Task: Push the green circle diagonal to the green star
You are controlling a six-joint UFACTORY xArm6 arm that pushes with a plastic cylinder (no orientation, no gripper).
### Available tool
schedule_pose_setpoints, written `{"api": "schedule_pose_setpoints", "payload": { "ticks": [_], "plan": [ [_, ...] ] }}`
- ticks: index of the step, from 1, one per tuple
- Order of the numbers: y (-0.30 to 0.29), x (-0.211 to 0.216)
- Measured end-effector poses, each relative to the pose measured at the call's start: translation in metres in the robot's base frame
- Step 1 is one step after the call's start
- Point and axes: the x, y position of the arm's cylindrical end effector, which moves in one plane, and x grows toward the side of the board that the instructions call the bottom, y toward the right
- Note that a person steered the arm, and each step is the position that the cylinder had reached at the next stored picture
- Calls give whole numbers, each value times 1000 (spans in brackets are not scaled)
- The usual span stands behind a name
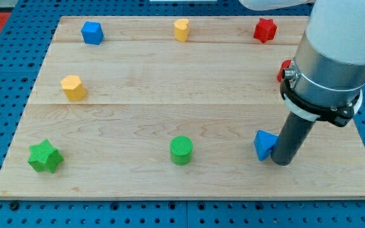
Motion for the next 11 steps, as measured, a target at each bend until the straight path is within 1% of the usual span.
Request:
{"api": "schedule_pose_setpoints", "payload": {
  "ticks": [1,3,4,5,6,7,8,9,10,11],
  "plan": [
    [0,0],
    [-65,25],
    [-117,10],
    [-175,-14],
    [-230,-20],
    [-253,-20],
    [-255,14],
    [-321,35],
    [-395,32],
    [-394,7]
  ]
}}
